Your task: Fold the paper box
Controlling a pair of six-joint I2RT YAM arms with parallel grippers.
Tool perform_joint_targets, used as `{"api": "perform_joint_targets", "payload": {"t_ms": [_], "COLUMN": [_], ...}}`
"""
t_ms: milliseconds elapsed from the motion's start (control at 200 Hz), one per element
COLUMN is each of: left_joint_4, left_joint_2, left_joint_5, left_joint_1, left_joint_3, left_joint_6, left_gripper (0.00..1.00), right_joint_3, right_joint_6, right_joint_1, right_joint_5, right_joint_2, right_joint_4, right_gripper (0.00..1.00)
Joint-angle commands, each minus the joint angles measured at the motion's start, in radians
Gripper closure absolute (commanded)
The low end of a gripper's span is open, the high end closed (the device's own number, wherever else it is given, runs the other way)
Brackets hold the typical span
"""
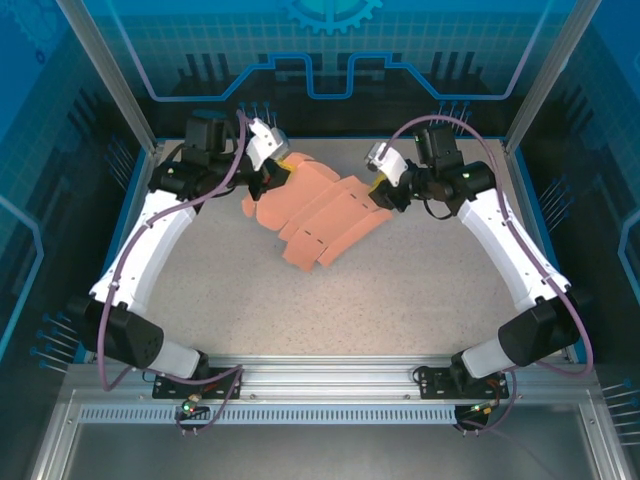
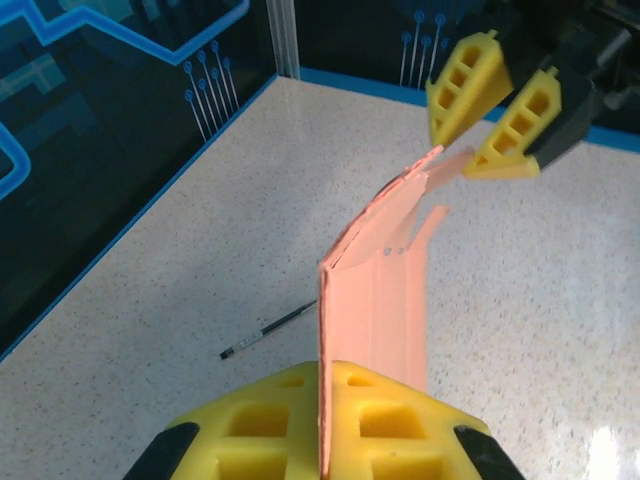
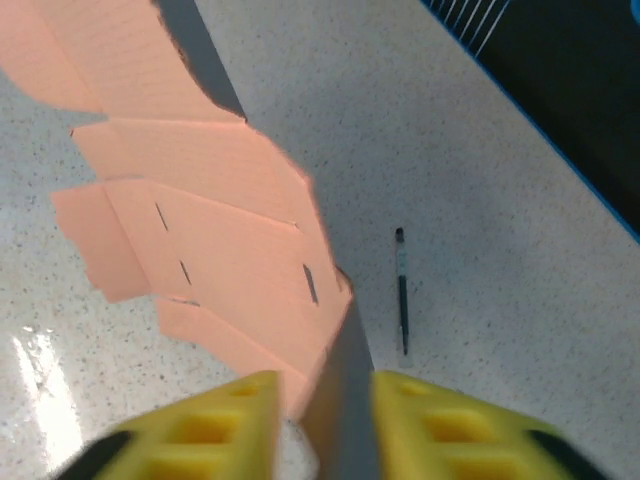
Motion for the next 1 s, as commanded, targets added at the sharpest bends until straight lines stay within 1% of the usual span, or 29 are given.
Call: {"api": "perform_joint_targets", "payload": {"t_ms": [0, 105, 165, 195, 275, 335, 425, 535, 630, 735, 996], "left_joint_4": [0.146, 0.268, 0.359, 0.409, 0.526, 0.58, 0.628, 0.723, 0.782, 0.801, 0.831], "left_joint_2": [-0.086, -0.15, -0.182, -0.194, -0.219, -0.228, -0.239, -0.249, -0.252, -0.255, -0.287], "left_joint_5": [0.038, 0.046, 0.044, 0.042, 0.028, 0.028, 0.024, 0.015, 0.014, 0.013, -0.01], "left_joint_1": [0.014, 0.021, 0.021, 0.02, 0.02, 0.021, 0.022, 0.022, 0.021, 0.022, 0.022], "left_joint_3": [-0.066, -0.163, -0.224, -0.255, -0.315, -0.343, -0.374, -0.426, -0.454, -0.465, -0.497], "left_joint_6": [-0.158, -0.286, -0.373, -0.424, -0.563, -0.647, -0.752, -0.875, -0.952, -0.998, -1.042], "left_gripper": [1.0, 1.0, 1.0, 1.0, 1.0, 1.0, 1.0, 1.0, 1.0, 1.0, 1.0], "right_joint_3": [-0.017, -0.117, -0.194, -0.234, -0.364, -0.432, -0.508, -0.578, -0.61, -0.647, -0.672], "right_joint_6": [0.15, 0.285, 0.358, 0.395, 0.467, 0.506, 0.569, 0.651, 0.699, 0.749, 0.835], "right_joint_1": [-0.074, -0.167, -0.213, -0.229, -0.243, -0.243, -0.242, -0.232, -0.225, -0.225, -0.224], "right_joint_5": [-0.084, -0.173, -0.217, -0.238, -0.273, -0.285, -0.297, -0.29, -0.265, -0.269, -0.366], "right_joint_2": [-0.048, -0.127, -0.174, -0.194, -0.228, -0.228, -0.211, -0.183, -0.157, -0.136, -0.04], "right_joint_4": [0.087, 0.223, 0.319, 0.372, 0.519, 0.588, 0.691, 0.803, 0.846, 0.911, 1.033], "right_gripper": [0.58, 0.46, 0.36, 0.33, 0.31, 0.3, 0.25, 0.24, 0.24, 0.21, 0.19]}}
